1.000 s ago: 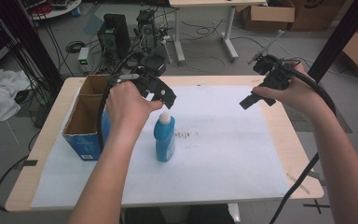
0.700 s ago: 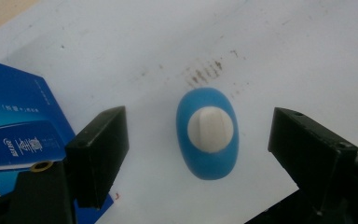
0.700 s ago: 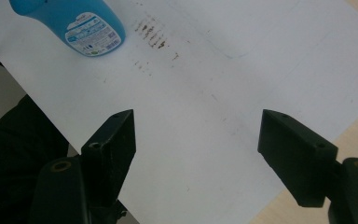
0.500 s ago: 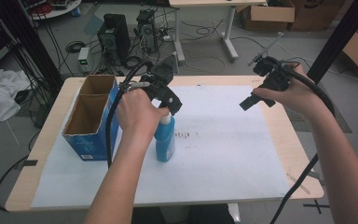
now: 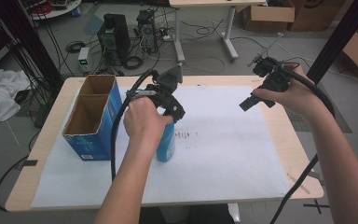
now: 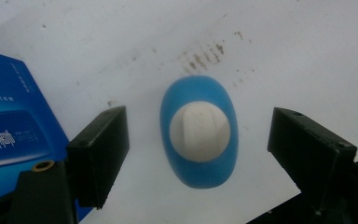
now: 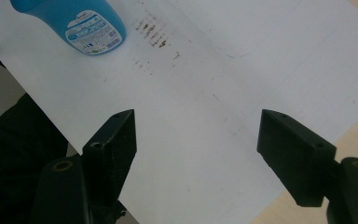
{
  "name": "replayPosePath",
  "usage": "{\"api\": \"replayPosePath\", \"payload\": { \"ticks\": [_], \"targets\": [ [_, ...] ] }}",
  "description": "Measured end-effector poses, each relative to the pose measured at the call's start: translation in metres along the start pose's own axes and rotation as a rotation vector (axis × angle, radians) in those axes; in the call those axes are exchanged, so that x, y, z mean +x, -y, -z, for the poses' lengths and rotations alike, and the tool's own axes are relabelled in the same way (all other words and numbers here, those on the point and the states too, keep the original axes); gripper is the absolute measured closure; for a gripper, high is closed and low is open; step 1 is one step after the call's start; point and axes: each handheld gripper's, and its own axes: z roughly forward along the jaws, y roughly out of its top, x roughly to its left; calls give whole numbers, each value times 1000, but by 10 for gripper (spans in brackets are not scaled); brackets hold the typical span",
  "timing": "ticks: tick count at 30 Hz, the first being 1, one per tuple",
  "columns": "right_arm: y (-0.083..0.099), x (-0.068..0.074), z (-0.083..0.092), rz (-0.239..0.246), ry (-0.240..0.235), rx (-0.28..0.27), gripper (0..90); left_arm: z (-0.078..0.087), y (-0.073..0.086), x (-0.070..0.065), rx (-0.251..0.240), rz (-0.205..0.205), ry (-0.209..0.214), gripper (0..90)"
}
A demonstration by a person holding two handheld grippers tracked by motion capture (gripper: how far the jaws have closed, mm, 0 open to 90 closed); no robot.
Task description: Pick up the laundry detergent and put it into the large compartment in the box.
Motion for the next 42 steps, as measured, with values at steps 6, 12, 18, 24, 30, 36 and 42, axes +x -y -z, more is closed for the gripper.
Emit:
{"api": "replayPosePath", "payload": {
  "ticks": [6,12,18,24,30,36,42],
  "targets": [
    [1,1,-2,-2,-6,1,282,-8,0,-3,19,-3,-1,216],
    [2,0,-2,-4,-9,1,282,-17,0,-7,35,-1,-5,216],
    [2,1,-4,-4,-11,1,282,-23,0,-8,54,-4,-23,215],
    [3,-1,-8,-7,-16,7,283,-36,1,-10,76,10,-21,215],
    [2,-2,-8,-6,-12,11,285,-45,3,-11,95,5,-31,215],
    [2,0,-10,-2,-13,12,286,-52,4,-14,105,-2,-44,214],
    [2,0,-12,-6,-16,13,286,-55,3,-16,110,-7,-59,215]
  ]
}}
